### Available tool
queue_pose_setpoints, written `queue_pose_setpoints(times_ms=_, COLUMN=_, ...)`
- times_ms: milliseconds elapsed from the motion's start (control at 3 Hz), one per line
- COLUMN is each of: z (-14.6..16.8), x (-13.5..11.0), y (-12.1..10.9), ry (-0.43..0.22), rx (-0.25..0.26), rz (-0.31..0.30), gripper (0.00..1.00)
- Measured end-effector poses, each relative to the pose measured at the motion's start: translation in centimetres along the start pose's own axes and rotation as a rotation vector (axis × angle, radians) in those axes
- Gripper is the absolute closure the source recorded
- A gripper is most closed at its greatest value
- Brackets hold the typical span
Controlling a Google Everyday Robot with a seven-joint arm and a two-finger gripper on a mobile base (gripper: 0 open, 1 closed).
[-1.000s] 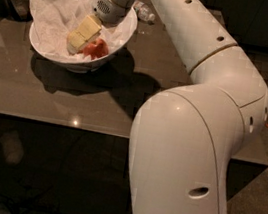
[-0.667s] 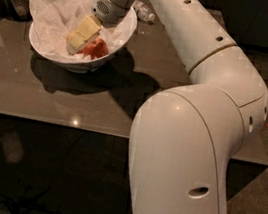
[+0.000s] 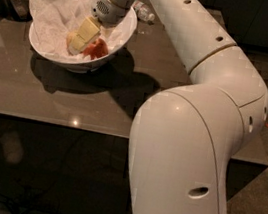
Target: Pick apple from white bowl
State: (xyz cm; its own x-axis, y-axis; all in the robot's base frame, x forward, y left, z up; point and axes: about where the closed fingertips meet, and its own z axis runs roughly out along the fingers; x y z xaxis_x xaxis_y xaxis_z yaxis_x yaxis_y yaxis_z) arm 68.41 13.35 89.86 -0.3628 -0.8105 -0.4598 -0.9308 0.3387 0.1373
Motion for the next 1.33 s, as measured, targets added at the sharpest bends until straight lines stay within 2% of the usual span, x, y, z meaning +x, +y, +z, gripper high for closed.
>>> queue_pose_setpoints(times_ms=667, z=0.5, x=-0.6, y=-0.4, ry=0.006, rx=0.013, rz=-0.006, gripper=0.05)
queue_pose_setpoints(times_ms=1000, z=2.1, x=-1.1, y=-1.1, ry=0.015, rx=0.007, rz=-0.013, gripper=0.10)
queue_pose_setpoints(times_ms=1333, z=2.1, x=-1.1, y=-1.1, ry=0.015, rx=0.007, rz=-0.013, gripper=0.09)
